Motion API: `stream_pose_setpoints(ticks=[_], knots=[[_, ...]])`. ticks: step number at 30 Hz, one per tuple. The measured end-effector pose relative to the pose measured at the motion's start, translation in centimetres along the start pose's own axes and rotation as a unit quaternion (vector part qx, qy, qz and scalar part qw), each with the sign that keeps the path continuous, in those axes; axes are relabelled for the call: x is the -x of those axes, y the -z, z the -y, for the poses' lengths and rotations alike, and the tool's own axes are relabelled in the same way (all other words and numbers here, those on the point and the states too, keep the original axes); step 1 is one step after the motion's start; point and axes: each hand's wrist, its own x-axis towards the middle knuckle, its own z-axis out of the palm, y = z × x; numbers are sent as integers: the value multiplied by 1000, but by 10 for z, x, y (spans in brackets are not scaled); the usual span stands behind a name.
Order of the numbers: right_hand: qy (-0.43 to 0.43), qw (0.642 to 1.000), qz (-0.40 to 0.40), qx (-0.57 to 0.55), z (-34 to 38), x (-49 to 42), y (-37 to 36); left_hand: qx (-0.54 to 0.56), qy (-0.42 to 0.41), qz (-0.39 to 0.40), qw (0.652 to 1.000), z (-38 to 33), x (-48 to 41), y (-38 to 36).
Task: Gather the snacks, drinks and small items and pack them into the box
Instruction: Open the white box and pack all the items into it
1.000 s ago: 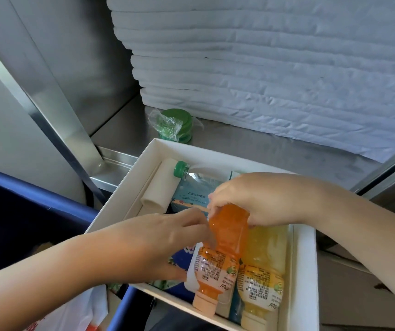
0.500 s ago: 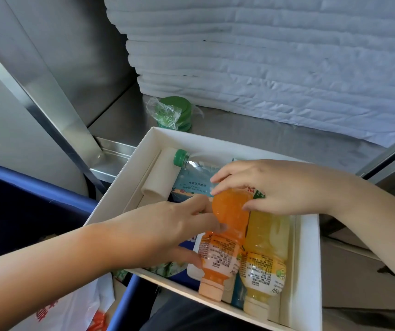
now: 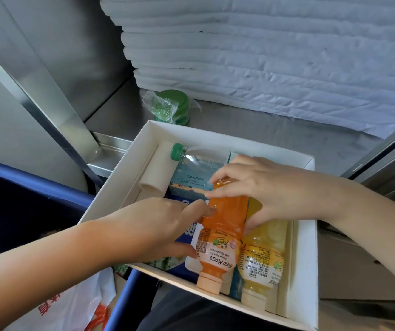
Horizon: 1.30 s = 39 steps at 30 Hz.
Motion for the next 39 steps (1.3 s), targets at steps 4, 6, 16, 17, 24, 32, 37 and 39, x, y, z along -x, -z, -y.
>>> stream_pose_setpoints(ticks=[4,6,16,17,24,32,37,39], knots=[[-2,1000,-5,-21,0,-1,3,-17,6,37,999,-5,-14,-1],[-4,999,-20,-39,0,0,6,-99,-13,78,992,13,-28,-19],[-18,998,-37,-45,-7,0,5,-22,-5,32,999,-4,-4,-4],[-20,998,-35,-45,-8,1,4,-20,1,24,999,-6,-10,-2],[-84,991,-91,-57,-17,27,16,-14,-4,25,1000,6,-5,0],[-125,989,-57,-55,-25,40,7,-5,-79,28,996,-1,-16,4],[-119,987,-75,-70,-24,39,0,2,-80,27,996,-1,-16,2],[-124,986,-78,-75,-22,38,-1,-7,-76,36,996,-1,-15,2]])
